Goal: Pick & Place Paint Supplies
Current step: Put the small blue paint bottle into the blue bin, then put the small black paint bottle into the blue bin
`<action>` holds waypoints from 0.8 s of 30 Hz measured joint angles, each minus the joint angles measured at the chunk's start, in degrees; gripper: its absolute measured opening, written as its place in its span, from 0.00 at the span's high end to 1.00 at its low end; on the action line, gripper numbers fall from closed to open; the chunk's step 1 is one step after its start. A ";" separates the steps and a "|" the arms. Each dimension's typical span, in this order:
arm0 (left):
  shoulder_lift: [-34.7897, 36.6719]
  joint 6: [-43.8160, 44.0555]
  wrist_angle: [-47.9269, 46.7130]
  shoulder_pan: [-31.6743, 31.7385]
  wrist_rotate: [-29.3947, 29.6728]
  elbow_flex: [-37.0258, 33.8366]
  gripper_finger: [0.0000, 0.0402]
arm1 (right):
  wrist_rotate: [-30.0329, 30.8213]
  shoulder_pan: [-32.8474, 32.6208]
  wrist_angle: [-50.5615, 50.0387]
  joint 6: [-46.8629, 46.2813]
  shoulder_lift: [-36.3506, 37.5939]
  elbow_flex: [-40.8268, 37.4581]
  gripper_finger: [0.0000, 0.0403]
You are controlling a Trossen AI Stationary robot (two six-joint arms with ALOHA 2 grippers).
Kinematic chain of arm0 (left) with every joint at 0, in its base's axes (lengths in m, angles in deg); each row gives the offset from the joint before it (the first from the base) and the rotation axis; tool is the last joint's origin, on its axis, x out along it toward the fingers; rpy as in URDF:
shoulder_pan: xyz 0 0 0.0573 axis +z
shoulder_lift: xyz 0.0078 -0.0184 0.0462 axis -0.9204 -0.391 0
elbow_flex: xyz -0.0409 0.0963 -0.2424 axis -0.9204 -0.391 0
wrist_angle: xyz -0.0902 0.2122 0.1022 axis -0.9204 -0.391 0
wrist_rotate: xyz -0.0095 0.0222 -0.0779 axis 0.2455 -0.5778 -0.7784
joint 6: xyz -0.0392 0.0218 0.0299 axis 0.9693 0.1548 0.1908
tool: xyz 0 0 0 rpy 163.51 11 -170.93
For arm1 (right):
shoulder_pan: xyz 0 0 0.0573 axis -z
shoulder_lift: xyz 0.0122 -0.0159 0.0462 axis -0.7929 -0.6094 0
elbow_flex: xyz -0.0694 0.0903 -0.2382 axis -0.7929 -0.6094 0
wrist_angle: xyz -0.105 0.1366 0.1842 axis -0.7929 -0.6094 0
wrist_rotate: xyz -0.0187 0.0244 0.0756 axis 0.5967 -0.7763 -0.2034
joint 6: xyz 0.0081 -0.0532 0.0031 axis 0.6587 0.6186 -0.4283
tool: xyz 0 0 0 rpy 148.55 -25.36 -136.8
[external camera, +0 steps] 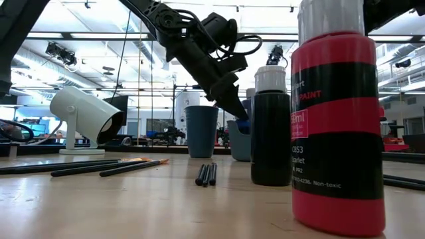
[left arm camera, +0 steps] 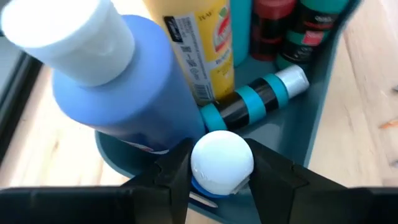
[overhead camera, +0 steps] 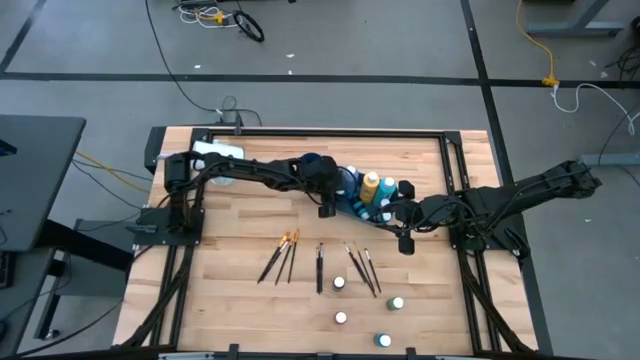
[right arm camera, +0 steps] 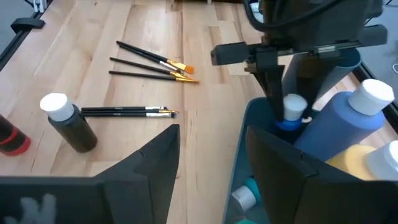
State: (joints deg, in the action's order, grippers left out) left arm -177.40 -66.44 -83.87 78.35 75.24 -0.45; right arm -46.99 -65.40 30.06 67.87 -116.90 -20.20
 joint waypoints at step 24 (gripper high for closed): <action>5.99 0.04 2.05 -5.21 -4.44 0.00 0.48 | -11.82 0.00 6.97 2.97 -4.15 0.02 0.53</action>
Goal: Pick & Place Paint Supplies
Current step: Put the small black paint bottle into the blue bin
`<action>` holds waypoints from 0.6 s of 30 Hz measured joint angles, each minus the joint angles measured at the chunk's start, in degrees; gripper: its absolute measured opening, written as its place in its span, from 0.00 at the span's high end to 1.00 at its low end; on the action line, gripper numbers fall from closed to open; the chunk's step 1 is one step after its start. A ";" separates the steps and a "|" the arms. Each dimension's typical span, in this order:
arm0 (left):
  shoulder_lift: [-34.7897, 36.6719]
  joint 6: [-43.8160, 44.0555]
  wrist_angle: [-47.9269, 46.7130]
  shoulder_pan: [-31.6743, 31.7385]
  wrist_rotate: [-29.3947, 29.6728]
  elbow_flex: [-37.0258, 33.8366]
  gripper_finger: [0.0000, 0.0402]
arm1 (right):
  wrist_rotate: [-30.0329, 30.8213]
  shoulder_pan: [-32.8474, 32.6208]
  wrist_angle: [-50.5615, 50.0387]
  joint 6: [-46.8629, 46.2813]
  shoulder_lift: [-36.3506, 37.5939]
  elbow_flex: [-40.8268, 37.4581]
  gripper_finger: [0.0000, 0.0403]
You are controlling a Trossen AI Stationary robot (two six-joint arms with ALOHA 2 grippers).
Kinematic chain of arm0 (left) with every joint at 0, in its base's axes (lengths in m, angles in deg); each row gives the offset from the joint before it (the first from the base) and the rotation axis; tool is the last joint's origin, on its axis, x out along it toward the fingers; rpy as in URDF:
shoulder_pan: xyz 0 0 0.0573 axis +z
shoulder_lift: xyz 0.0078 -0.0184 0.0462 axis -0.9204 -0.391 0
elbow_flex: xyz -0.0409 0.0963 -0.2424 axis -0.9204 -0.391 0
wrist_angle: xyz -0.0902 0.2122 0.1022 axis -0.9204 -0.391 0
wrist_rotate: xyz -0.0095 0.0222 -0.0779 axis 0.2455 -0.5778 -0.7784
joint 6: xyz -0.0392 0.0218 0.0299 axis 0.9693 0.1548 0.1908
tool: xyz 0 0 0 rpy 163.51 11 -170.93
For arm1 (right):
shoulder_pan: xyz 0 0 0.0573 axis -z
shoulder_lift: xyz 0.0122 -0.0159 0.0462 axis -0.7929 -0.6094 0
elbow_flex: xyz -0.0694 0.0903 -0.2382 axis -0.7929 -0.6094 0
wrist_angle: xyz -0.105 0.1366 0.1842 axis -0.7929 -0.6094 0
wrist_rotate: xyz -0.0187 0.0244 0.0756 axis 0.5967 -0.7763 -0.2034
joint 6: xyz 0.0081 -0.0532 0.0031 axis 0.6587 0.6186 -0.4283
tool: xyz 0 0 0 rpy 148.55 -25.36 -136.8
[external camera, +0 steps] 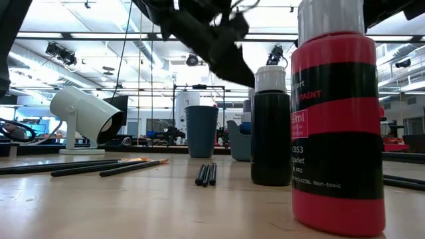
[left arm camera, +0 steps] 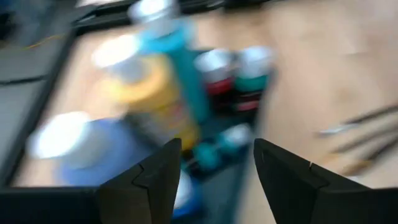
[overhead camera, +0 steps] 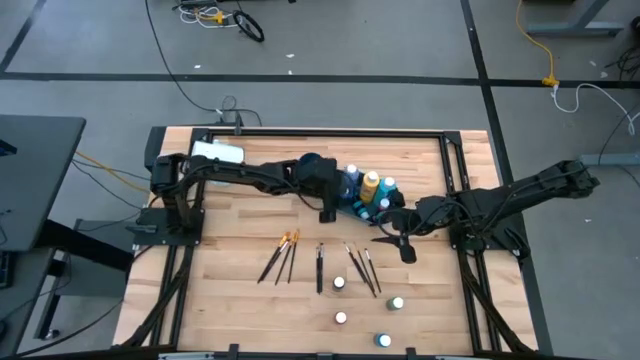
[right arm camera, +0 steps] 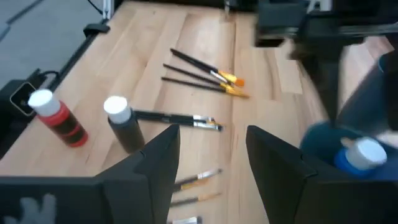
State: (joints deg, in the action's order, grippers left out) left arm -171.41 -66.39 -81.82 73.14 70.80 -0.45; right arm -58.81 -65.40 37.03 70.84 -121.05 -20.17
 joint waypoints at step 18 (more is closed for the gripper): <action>-0.42 7.55 1.43 -17.28 -12.43 0.00 0.48 | -0.12 0.00 3.09 1.31 -4.11 0.00 0.53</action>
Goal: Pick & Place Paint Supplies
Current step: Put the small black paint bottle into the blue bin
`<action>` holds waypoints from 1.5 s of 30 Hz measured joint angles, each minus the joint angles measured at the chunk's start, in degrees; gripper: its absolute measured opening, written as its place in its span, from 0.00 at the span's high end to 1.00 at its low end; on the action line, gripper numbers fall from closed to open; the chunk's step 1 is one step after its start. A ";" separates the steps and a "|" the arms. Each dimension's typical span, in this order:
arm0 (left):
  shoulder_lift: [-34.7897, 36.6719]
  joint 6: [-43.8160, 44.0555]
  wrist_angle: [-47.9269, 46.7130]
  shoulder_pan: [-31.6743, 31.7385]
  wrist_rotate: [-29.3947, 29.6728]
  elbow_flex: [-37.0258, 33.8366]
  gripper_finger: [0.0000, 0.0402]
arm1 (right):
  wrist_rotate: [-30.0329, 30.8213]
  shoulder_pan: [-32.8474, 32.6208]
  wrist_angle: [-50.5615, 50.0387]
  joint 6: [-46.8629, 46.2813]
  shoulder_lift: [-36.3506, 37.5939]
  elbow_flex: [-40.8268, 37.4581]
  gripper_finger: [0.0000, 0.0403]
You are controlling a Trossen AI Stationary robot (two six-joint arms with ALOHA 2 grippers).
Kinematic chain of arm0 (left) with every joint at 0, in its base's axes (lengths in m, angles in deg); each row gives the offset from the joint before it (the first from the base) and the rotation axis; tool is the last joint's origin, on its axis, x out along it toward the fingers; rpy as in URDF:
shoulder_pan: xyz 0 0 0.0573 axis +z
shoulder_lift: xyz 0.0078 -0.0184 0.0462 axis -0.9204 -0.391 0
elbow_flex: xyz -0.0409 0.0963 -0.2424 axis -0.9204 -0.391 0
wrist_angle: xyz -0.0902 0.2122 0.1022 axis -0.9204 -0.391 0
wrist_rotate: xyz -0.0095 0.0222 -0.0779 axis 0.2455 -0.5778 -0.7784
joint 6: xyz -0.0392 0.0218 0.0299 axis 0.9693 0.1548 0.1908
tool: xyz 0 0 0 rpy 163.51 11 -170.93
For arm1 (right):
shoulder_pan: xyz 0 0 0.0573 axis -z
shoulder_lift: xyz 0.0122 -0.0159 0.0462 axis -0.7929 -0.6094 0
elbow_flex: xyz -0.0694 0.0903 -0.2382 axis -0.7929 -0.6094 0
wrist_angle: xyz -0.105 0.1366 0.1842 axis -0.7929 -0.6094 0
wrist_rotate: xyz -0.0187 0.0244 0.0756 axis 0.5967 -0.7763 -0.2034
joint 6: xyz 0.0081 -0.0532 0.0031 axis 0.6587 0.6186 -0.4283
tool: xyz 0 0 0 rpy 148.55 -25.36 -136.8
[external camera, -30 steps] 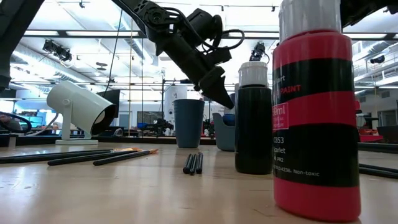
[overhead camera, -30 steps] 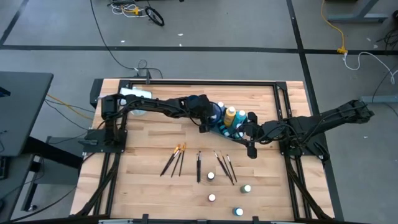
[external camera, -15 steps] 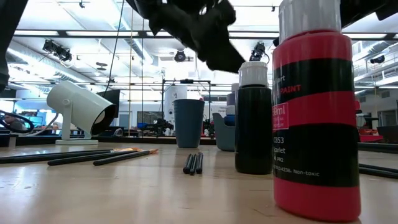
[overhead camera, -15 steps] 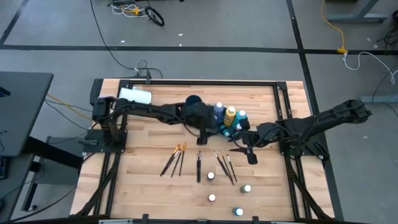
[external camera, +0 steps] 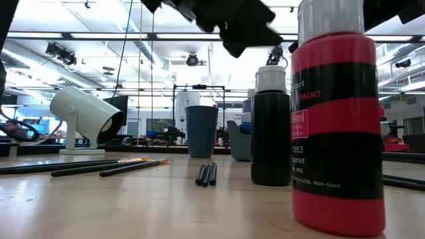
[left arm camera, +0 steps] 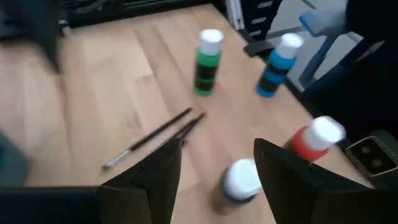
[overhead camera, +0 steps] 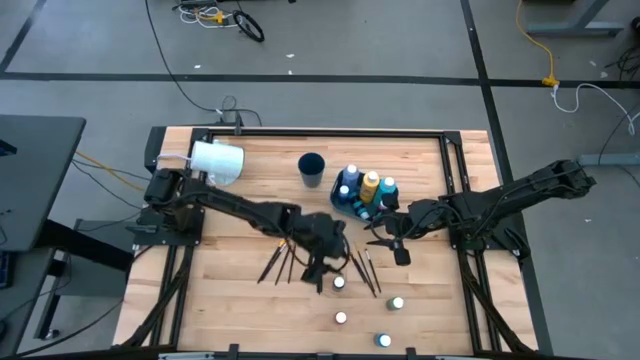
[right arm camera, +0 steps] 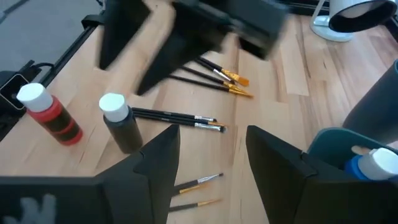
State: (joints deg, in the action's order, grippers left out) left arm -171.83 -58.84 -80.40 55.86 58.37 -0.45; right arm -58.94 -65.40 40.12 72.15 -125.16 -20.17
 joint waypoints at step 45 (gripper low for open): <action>0.04 12.12 18.76 -8.00 15.10 -11.80 0.43 | -0.02 0.00 2.68 -4.31 0.02 0.00 0.53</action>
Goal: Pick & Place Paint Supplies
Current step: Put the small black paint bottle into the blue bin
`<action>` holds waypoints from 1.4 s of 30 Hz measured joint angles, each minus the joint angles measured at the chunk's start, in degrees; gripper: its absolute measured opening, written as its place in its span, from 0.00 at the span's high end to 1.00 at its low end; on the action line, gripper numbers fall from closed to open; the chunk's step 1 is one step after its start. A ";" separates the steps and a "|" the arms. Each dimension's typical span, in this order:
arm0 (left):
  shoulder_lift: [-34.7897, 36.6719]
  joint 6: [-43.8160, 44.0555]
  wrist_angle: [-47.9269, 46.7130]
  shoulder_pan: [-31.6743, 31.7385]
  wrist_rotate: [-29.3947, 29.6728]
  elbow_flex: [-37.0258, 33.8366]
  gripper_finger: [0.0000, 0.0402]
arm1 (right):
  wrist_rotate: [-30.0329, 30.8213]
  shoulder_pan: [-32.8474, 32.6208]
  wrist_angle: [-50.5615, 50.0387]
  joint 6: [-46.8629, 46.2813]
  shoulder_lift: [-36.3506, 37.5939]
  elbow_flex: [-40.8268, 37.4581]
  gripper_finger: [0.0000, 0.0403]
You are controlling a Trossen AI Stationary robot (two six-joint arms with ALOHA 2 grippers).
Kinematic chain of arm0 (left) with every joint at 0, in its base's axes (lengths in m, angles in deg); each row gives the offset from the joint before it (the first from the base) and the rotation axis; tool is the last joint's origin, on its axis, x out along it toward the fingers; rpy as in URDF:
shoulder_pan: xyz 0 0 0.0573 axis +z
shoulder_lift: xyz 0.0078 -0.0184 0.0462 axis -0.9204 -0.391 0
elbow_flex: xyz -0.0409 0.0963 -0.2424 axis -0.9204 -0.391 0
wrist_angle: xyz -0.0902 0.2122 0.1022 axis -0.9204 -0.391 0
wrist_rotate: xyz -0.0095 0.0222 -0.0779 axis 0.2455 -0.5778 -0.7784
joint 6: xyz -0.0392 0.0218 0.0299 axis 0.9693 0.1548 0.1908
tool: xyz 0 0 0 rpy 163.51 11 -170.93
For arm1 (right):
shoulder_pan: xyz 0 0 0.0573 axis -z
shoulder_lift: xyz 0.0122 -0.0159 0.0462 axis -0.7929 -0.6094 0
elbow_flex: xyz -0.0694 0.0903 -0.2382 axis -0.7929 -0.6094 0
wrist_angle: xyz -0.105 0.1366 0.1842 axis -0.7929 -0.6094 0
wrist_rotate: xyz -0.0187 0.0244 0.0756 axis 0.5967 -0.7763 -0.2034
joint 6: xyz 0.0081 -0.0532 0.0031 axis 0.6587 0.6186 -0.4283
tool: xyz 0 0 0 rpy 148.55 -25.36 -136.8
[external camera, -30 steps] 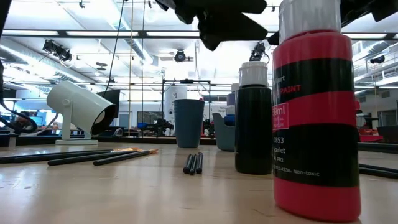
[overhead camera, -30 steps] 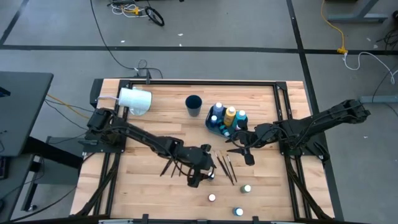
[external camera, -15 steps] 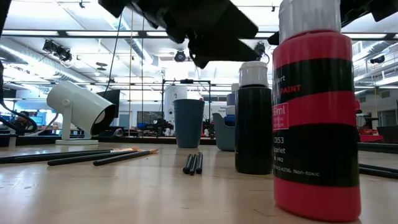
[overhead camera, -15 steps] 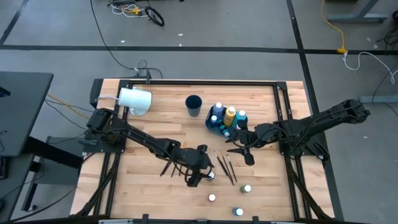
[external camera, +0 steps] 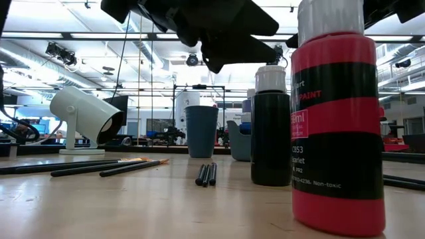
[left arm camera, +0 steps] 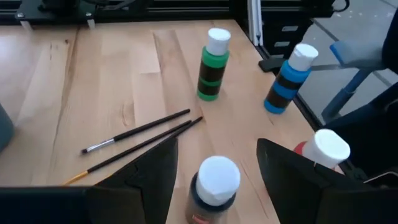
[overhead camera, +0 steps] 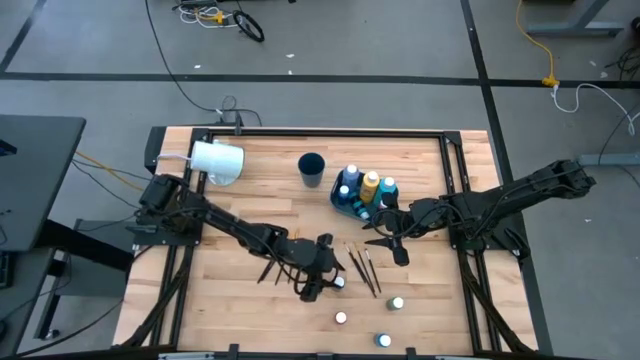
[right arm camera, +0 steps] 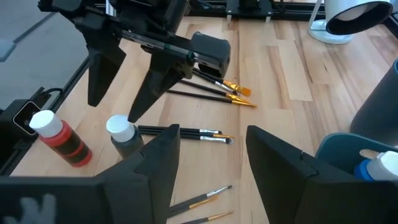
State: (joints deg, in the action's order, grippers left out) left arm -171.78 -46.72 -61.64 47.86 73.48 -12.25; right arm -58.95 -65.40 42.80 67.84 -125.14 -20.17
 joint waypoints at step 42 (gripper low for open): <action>-3.80 -1.78 5.24 1.92 17.81 1.51 0.67 | -0.02 -0.02 0.42 -0.22 0.00 0.00 0.53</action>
State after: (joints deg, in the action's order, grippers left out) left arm -175.58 -48.50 -56.39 49.78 91.29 -10.74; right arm -58.97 -65.43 43.22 67.62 -125.14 -20.17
